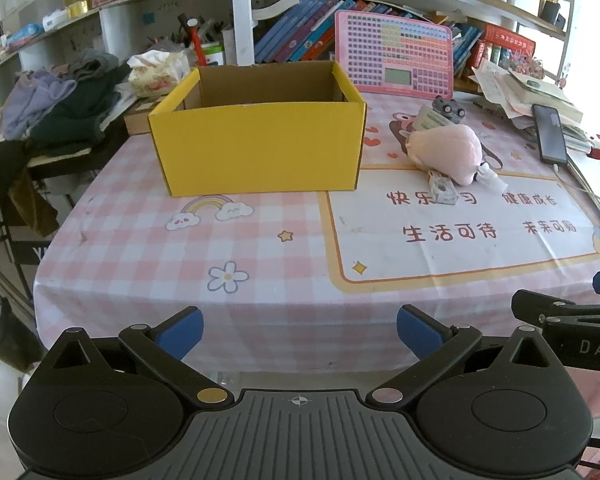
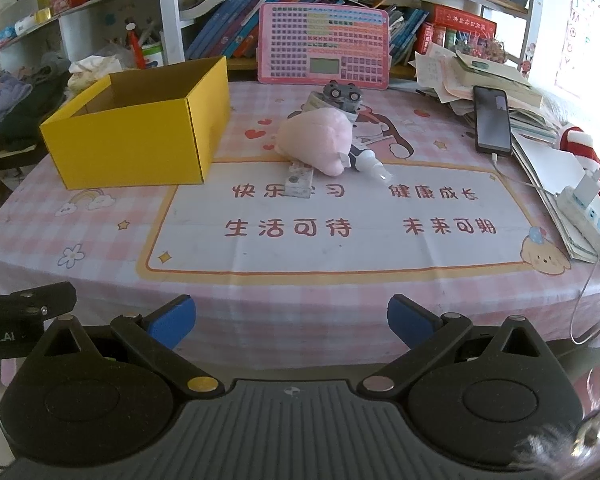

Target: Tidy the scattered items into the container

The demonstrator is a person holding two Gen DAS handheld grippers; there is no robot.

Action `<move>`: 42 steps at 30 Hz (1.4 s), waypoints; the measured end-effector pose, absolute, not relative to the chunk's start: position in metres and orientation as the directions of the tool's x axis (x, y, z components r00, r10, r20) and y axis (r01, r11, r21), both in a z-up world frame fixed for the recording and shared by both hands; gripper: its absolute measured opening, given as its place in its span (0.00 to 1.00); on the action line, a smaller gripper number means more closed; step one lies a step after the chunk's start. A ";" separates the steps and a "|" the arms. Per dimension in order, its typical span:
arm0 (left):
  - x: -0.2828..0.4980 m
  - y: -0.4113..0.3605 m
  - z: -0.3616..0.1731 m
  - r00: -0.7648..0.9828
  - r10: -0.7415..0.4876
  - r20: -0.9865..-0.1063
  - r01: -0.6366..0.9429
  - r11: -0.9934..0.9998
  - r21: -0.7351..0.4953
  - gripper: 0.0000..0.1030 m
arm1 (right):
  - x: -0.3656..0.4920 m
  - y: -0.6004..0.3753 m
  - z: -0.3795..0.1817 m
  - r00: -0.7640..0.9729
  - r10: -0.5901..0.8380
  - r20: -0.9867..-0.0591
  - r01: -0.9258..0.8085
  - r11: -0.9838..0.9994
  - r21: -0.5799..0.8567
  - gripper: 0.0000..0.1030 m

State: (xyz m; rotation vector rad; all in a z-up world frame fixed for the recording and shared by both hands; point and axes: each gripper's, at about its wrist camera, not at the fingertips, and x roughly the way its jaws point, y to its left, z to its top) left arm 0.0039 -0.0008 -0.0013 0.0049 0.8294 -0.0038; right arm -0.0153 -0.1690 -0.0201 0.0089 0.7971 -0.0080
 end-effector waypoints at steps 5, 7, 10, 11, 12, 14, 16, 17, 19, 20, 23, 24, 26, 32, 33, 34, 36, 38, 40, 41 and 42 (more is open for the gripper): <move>0.003 0.000 -0.003 0.676 -0.005 -0.737 0.012 1.000 0.005 1.00 | -0.015 -0.165 -0.020 0.701 0.003 -0.714 -0.007 1.000 -0.003 1.00; 0.003 -0.001 -0.003 0.676 -0.008 -0.736 0.017 1.000 0.004 1.00 | -0.014 -0.165 -0.019 0.702 0.002 -0.712 -0.007 1.000 -0.004 1.00; 0.005 0.000 -0.003 0.673 -0.006 -0.740 0.014 1.000 0.004 1.00 | -0.014 -0.167 -0.020 0.702 -0.002 -0.712 -0.001 1.000 -0.003 1.00; 0.005 0.001 -0.003 0.673 -0.007 -0.740 0.013 1.000 0.002 1.00 | -0.013 -0.167 -0.020 0.702 -0.002 -0.712 0.000 1.000 -0.003 1.00; 0.006 0.001 -0.003 0.673 -0.009 -0.739 0.014 1.000 0.001 1.00 | -0.013 -0.167 -0.020 0.702 -0.002 -0.712 0.000 1.000 -0.003 1.00; 0.007 0.001 -0.003 0.673 -0.009 -0.740 0.015 1.000 0.001 1.00 | -0.013 -0.168 -0.020 0.703 -0.002 -0.712 0.000 1.000 -0.003 1.00; 0.007 0.001 -0.003 0.672 -0.012 -0.740 0.020 1.000 0.002 1.00 | -0.013 -0.168 -0.020 0.702 -0.003 -0.712 0.000 1.000 -0.004 1.00; 0.008 0.000 -0.003 0.672 -0.013 -0.741 0.022 1.000 0.003 1.00 | -0.013 -0.168 -0.020 0.702 -0.003 -0.712 0.000 1.000 -0.004 1.00; 0.008 0.000 -0.003 0.672 -0.012 -0.741 0.025 1.000 0.006 1.00 | -0.013 -0.168 -0.020 0.701 -0.002 -0.713 -0.001 1.000 -0.003 1.00; 0.008 0.001 -0.004 0.672 -0.011 -0.741 0.024 1.000 0.007 1.00 | -0.013 -0.168 -0.020 0.701 -0.002 -0.713 -0.001 1.000 -0.003 1.00; 0.009 0.002 -0.004 0.671 -0.012 -0.741 0.022 1.000 0.003 1.00 | -0.012 -0.168 -0.020 0.701 -0.002 -0.714 -0.001 1.000 -0.004 1.00; 0.009 0.002 -0.005 0.670 -0.014 -0.742 0.023 1.000 0.001 1.00 | -0.012 -0.167 -0.020 0.700 -0.003 -0.714 -0.001 1.000 -0.005 1.00; 0.010 0.002 -0.006 0.668 -0.018 -0.744 0.027 1.000 0.000 1.00 | -0.012 -0.167 -0.020 0.700 -0.003 -0.714 0.001 1.000 -0.004 1.00; 0.010 0.003 -0.007 0.669 -0.026 -0.743 0.039 0.999 -0.001 1.00 | -0.011 -0.166 -0.021 0.698 -0.004 -0.717 0.000 1.000 -0.006 1.00; 0.010 0.003 -0.007 0.669 -0.027 -0.743 0.039 0.999 -0.001 1.00 | -0.010 -0.166 -0.022 0.697 -0.005 -0.717 0.000 1.000 -0.006 1.00; 0.010 0.003 -0.007 0.669 -0.027 -0.742 0.040 0.999 -0.001 1.00 | -0.010 -0.166 -0.022 0.697 -0.005 -0.717 0.001 1.000 -0.006 1.00; 0.010 0.003 -0.007 0.669 -0.028 -0.742 0.040 0.999 -0.002 1.00 | -0.010 -0.165 -0.022 0.698 -0.005 -0.716 0.001 1.000 -0.006 1.00; 0.010 0.003 -0.007 0.669 -0.027 -0.742 0.038 0.999 -0.002 1.00 | -0.009 -0.165 -0.022 0.698 -0.004 -0.716 -0.001 1.000 -0.006 1.00; 0.010 0.004 -0.007 0.670 -0.029 -0.742 0.037 0.999 -0.005 1.00 | -0.008 -0.163 -0.022 0.699 -0.003 -0.715 -0.004 1.000 -0.009 1.00; 0.010 0.004 -0.007 0.671 -0.030 -0.741 0.038 0.999 -0.006 1.00 | -0.008 -0.162 -0.021 0.700 -0.004 -0.714 -0.005 1.000 -0.010 1.00; 0.010 0.004 -0.006 0.671 -0.032 -0.741 0.039 0.999 -0.007 1.00 | -0.009 -0.160 -0.021 0.701 -0.005 -0.713 -0.004 1.000 -0.011 1.00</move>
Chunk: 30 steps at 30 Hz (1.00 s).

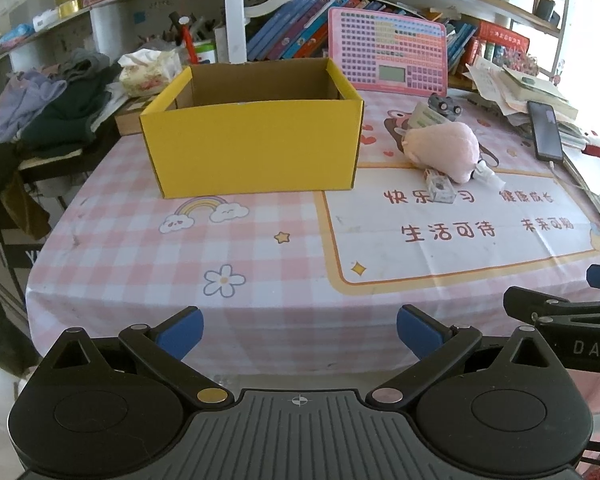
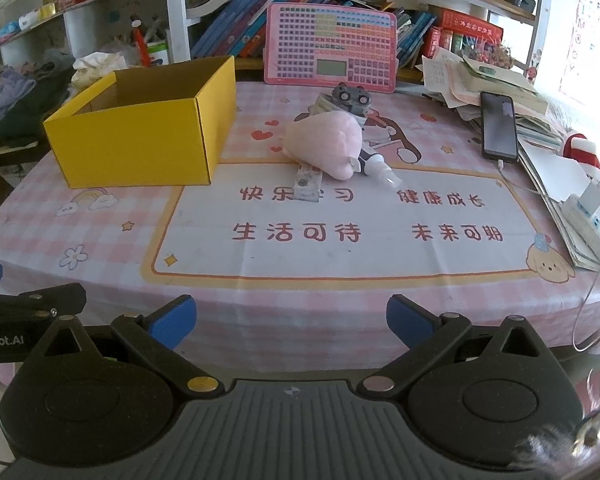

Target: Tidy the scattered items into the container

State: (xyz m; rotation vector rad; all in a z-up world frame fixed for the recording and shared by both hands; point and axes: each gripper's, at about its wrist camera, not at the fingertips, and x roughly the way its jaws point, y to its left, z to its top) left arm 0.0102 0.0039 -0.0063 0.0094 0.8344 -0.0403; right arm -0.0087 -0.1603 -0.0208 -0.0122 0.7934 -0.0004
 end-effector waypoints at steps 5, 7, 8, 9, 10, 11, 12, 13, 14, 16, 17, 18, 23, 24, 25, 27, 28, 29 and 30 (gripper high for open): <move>0.010 0.004 -0.007 0.670 -0.036 -0.742 0.047 0.999 -0.006 1.00 | -0.009 -0.160 -0.020 0.703 -0.007 -0.712 -0.001 1.000 -0.011 0.99; 0.010 0.004 -0.006 0.671 -0.036 -0.740 0.053 0.999 -0.001 1.00 | -0.011 -0.159 -0.020 0.705 -0.010 -0.709 0.001 1.000 -0.013 0.99; 0.009 0.003 -0.006 0.673 -0.036 -0.739 0.056 0.998 0.001 1.00 | -0.011 -0.159 -0.020 0.706 -0.010 -0.708 0.001 1.000 -0.013 0.99; 0.009 0.003 -0.006 0.673 -0.036 -0.738 0.057 0.998 0.003 1.00 | -0.012 -0.159 -0.020 0.707 -0.010 -0.707 0.001 1.000 -0.013 0.99; 0.009 0.003 -0.006 0.674 -0.035 -0.738 0.057 0.998 0.005 1.00 | -0.012 -0.159 -0.021 0.706 -0.010 -0.708 0.001 1.000 -0.013 0.99; 0.008 0.003 -0.006 0.674 -0.035 -0.738 0.057 0.998 0.005 1.00 | -0.012 -0.159 -0.021 0.706 -0.010 -0.708 0.002 1.000 -0.013 0.99; 0.008 0.003 -0.006 0.674 -0.034 -0.738 0.057 0.998 0.006 1.00 | -0.012 -0.159 -0.020 0.707 -0.010 -0.707 0.002 1.000 -0.012 0.99; 0.009 0.003 -0.006 0.674 -0.034 -0.738 0.056 0.998 0.005 1.00 | -0.012 -0.158 -0.020 0.708 -0.010 -0.707 0.003 1.000 -0.012 0.99; 0.008 0.003 -0.006 0.675 -0.033 -0.737 0.055 0.998 0.005 1.00 | -0.012 -0.158 -0.020 0.708 -0.011 -0.706 0.003 1.000 -0.012 0.99; 0.008 0.003 -0.006 0.673 -0.033 -0.739 0.055 0.998 0.005 1.00 | -0.012 -0.158 -0.021 0.708 -0.010 -0.707 0.003 1.000 -0.011 0.99; 0.008 0.004 -0.006 0.672 -0.033 -0.740 0.054 0.999 0.005 1.00 | -0.013 -0.158 -0.021 0.706 -0.010 -0.708 0.002 1.000 -0.011 0.99; 0.008 0.004 -0.006 0.672 -0.033 -0.740 0.054 0.999 0.005 1.00 | -0.013 -0.159 -0.021 0.706 -0.009 -0.709 0.002 1.000 -0.012 0.99; 0.008 0.005 -0.006 0.670 -0.026 -0.742 0.051 0.999 0.012 1.00 | -0.014 -0.159 -0.021 0.706 -0.004 -0.709 -0.002 1.000 -0.007 0.99; 0.008 0.004 -0.006 0.670 -0.024 -0.742 0.051 0.999 0.015 1.00 | -0.014 -0.159 -0.020 0.706 -0.003 -0.708 -0.002 1.000 -0.006 0.99; 0.007 0.004 -0.006 0.671 -0.022 -0.741 0.052 0.999 0.017 1.00 | -0.014 -0.159 -0.020 0.707 -0.001 -0.707 -0.002 1.000 -0.004 0.99; 0.007 0.004 -0.005 0.675 -0.022 -0.737 0.052 0.998 0.018 1.00 | -0.014 -0.158 -0.020 0.708 0.000 -0.706 -0.003 1.000 -0.003 0.99; 0.007 0.004 -0.005 0.675 -0.022 -0.737 0.052 0.999 0.017 1.00 | -0.014 -0.159 -0.020 0.708 0.000 -0.706 -0.003 1.000 -0.004 0.99; 0.006 0.004 -0.005 0.673 -0.022 -0.739 0.051 0.999 0.017 1.00 | -0.014 -0.159 -0.020 0.707 0.000 -0.707 -0.004 1.000 -0.004 0.99; 0.007 0.004 -0.005 0.671 -0.023 -0.741 0.051 0.999 0.015 1.00 | -0.014 -0.158 -0.020 0.706 0.000 -0.708 -0.004 1.000 -0.005 0.99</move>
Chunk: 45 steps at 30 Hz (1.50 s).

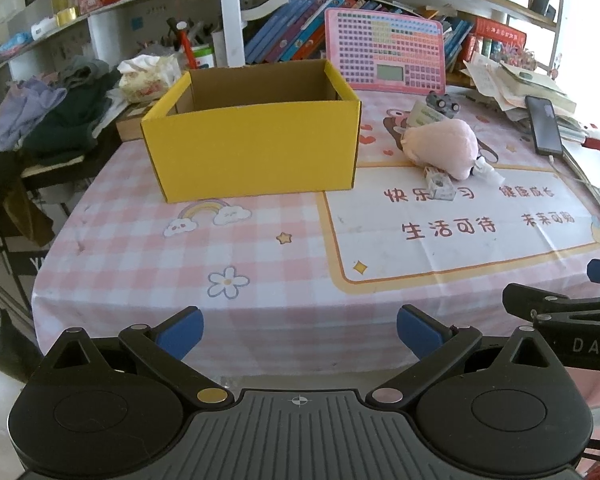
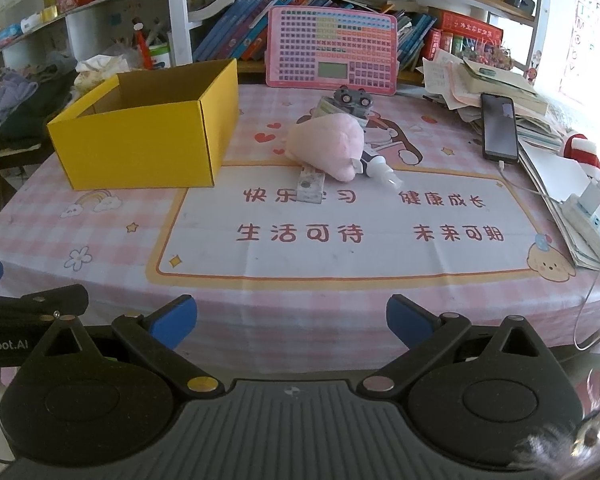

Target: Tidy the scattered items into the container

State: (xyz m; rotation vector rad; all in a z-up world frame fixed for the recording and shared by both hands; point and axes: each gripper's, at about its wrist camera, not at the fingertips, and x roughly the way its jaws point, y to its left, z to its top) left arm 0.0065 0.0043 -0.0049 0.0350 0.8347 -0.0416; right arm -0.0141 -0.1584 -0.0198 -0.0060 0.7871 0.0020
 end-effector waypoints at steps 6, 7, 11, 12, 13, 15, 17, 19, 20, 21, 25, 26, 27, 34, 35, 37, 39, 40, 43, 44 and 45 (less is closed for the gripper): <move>0.005 0.002 -0.004 0.671 -0.027 -0.741 0.052 0.999 0.011 1.00 | -0.015 -0.161 -0.019 0.703 0.000 -0.711 -0.004 1.000 -0.004 0.99; 0.004 0.002 -0.003 0.671 -0.025 -0.741 0.050 0.999 0.011 1.00 | -0.015 -0.161 -0.019 0.703 0.000 -0.711 -0.005 1.000 -0.004 0.99; 0.005 0.000 -0.005 0.665 -0.026 -0.746 0.049 0.999 0.010 1.00 | -0.014 -0.162 -0.020 0.698 0.002 -0.716 -0.006 1.000 -0.003 0.99; 0.005 0.000 -0.005 0.666 -0.028 -0.746 0.051 0.999 0.008 1.00 | -0.014 -0.163 -0.020 0.697 0.002 -0.717 -0.006 1.000 -0.003 0.99; 0.005 0.000 -0.005 0.665 -0.030 -0.746 0.053 0.999 0.006 1.00 | -0.014 -0.163 -0.020 0.696 0.001 -0.718 -0.005 1.000 -0.004 0.99; 0.005 0.000 -0.005 0.664 -0.034 -0.747 0.053 0.999 0.002 1.00 | -0.015 -0.163 -0.020 0.696 -0.003 -0.718 -0.003 1.000 -0.007 0.99; 0.004 -0.001 -0.004 0.665 -0.035 -0.746 0.052 0.999 0.000 1.00 | -0.016 -0.163 -0.019 0.699 -0.006 -0.715 -0.002 1.000 -0.010 0.99; 0.004 -0.003 -0.004 0.667 -0.035 -0.744 0.056 0.998 0.003 1.00 | -0.018 -0.164 -0.019 0.699 -0.008 -0.715 0.001 1.000 -0.011 1.00; 0.003 -0.004 -0.004 0.668 -0.037 -0.743 0.060 0.998 0.004 1.00 | -0.018 -0.165 -0.020 0.699 -0.010 -0.715 0.004 1.000 -0.010 1.00; 0.003 -0.004 -0.003 0.668 -0.037 -0.743 0.062 0.998 0.006 1.00 | -0.019 -0.165 -0.020 0.699 -0.012 -0.715 0.008 1.000 -0.010 1.00; 0.001 -0.005 -0.003 0.669 -0.037 -0.743 0.062 0.998 0.007 1.00 | -0.021 -0.168 -0.020 0.698 -0.020 -0.715 0.018 1.000 -0.011 1.00; 0.000 -0.006 -0.003 0.669 -0.036 -0.743 0.062 0.998 0.008 1.00 | -0.022 -0.168 -0.019 0.699 -0.021 -0.715 0.018 1.000 -0.012 1.00; 0.000 -0.006 -0.003 0.669 -0.037 -0.742 0.064 0.998 0.008 1.00 | -0.022 -0.168 -0.019 0.699 -0.021 -0.715 0.018 1.000 -0.012 1.00; -0.004 -0.008 -0.002 0.672 -0.028 -0.740 0.065 0.998 0.021 1.00 | -0.025 -0.168 -0.019 0.701 -0.014 -0.713 0.008 1.000 -0.011 1.00; -0.004 -0.008 -0.002 0.672 -0.027 -0.740 0.064 0.998 0.022 1.00 | -0.025 -0.168 -0.019 0.701 -0.013 -0.713 0.008 1.000 -0.011 1.00; -0.005 -0.009 -0.001 0.671 -0.027 -0.741 0.064 0.998 0.021 1.00 | -0.025 -0.168 -0.019 0.702 -0.010 -0.712 0.006 1.000 -0.008 1.00; -0.005 -0.009 -0.001 0.670 -0.032 -0.741 0.066 0.998 0.016 1.00 | -0.027 -0.168 -0.018 0.705 -0.006 -0.709 0.001 1.000 -0.008 1.00; -0.005 -0.009 -0.001 0.670 -0.035 -0.742 0.067 0.998 0.014 1.00 | -0.027 -0.168 -0.018 0.707 -0.004 -0.707 -0.002 1.000 -0.008 0.99; -0.005 -0.011 -0.001 0.671 -0.040 -0.740 0.072 0.997 0.011 1.00 | -0.027 -0.168 -0.018 0.707 -0.003 -0.707 -0.002 1.000 -0.006 0.99; -0.005 -0.012 -0.002 0.671 -0.042 -0.741 0.075 0.997 0.012 1.00 | -0.028 -0.168 -0.018 0.706 -0.004 -0.708 0.000 1.000 -0.005 0.99; -0.004 -0.012 -0.002 0.670 -0.042 -0.741 0.077 0.997 0.013 1.00 | -0.028 -0.168 -0.018 0.706 -0.004 -0.708 0.000 1.000 -0.005 0.99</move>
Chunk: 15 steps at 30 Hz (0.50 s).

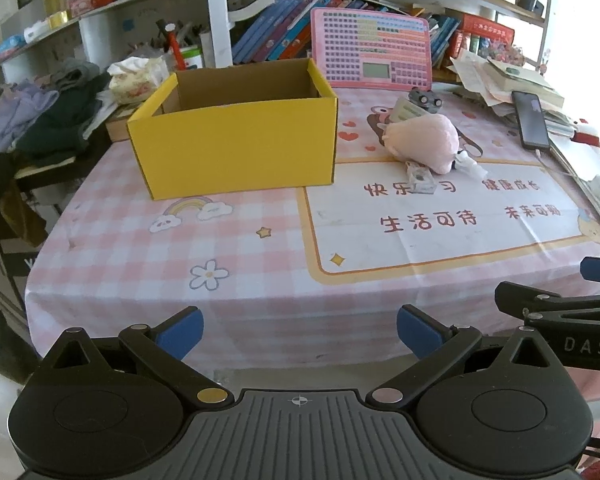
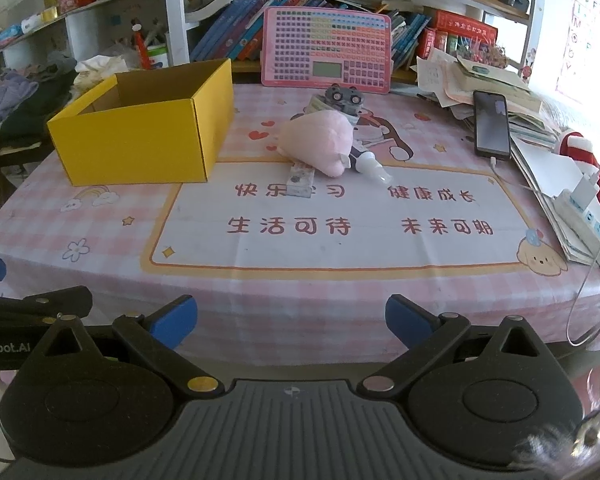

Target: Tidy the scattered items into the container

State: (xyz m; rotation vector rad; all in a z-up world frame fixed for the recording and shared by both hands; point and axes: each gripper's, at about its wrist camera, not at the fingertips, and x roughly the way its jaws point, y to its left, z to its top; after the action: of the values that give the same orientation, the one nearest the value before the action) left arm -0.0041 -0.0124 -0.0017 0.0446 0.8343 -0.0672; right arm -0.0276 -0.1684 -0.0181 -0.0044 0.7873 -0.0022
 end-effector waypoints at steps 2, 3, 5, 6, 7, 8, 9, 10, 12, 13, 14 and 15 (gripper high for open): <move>-0.003 -0.013 -0.002 0.669 -0.043 -0.742 0.078 0.997 0.013 1.00 | -0.027 -0.168 -0.018 0.704 -0.005 -0.710 0.002 1.000 -0.006 0.99; -0.003 -0.013 -0.002 0.669 -0.043 -0.742 0.077 0.997 0.013 1.00 | -0.027 -0.168 -0.018 0.705 -0.005 -0.710 0.002 1.000 -0.005 0.99; -0.003 -0.013 -0.002 0.670 -0.042 -0.741 0.077 0.997 0.012 1.00 | -0.027 -0.168 -0.018 0.705 -0.005 -0.709 0.002 1.000 -0.006 0.99; -0.003 -0.013 -0.001 0.670 -0.043 -0.741 0.077 0.997 0.012 1.00 | -0.027 -0.168 -0.018 0.705 -0.005 -0.709 0.002 1.000 -0.005 0.99; -0.003 -0.013 -0.002 0.670 -0.042 -0.742 0.077 0.997 0.013 1.00 | -0.027 -0.168 -0.019 0.705 -0.005 -0.710 0.001 1.000 -0.006 0.99; -0.003 -0.013 -0.002 0.669 -0.043 -0.742 0.078 0.997 0.013 1.00 | -0.027 -0.168 -0.019 0.704 -0.005 -0.710 0.001 1.000 -0.006 0.99; -0.002 -0.013 -0.002 0.669 -0.043 -0.742 0.078 0.997 0.013 1.00 | -0.027 -0.168 -0.018 0.705 -0.005 -0.709 0.002 1.000 -0.006 0.99; -0.002 -0.013 -0.002 0.669 -0.043 -0.742 0.078 0.997 0.013 1.00 | -0.027 -0.168 -0.018 0.705 -0.006 -0.709 0.002 1.000 -0.006 0.99; -0.002 -0.013 -0.001 0.669 -0.043 -0.742 0.078 0.997 0.013 1.00 | -0.027 -0.167 -0.019 0.704 -0.005 -0.710 0.002 1.000 -0.005 0.99; -0.002 -0.013 -0.001 0.669 -0.043 -0.742 0.078 0.997 0.013 1.00 | -0.027 -0.167 -0.019 0.704 -0.005 -0.711 0.002 1.000 -0.005 0.99; -0.002 -0.013 -0.001 0.669 -0.043 -0.742 0.078 0.997 0.013 1.00 | -0.026 -0.168 -0.018 0.703 -0.005 -0.711 0.002 1.000 -0.005 0.99; -0.002 -0.013 -0.001 0.668 -0.044 -0.742 0.079 0.997 0.012 1.00 | -0.026 -0.168 -0.019 0.703 -0.005 -0.711 0.002 1.000 -0.005 0.99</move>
State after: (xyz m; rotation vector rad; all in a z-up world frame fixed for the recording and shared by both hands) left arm -0.0022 -0.0130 -0.0014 0.0444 0.8359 -0.0690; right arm -0.0258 -0.1680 -0.0186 -0.0039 0.7907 -0.0041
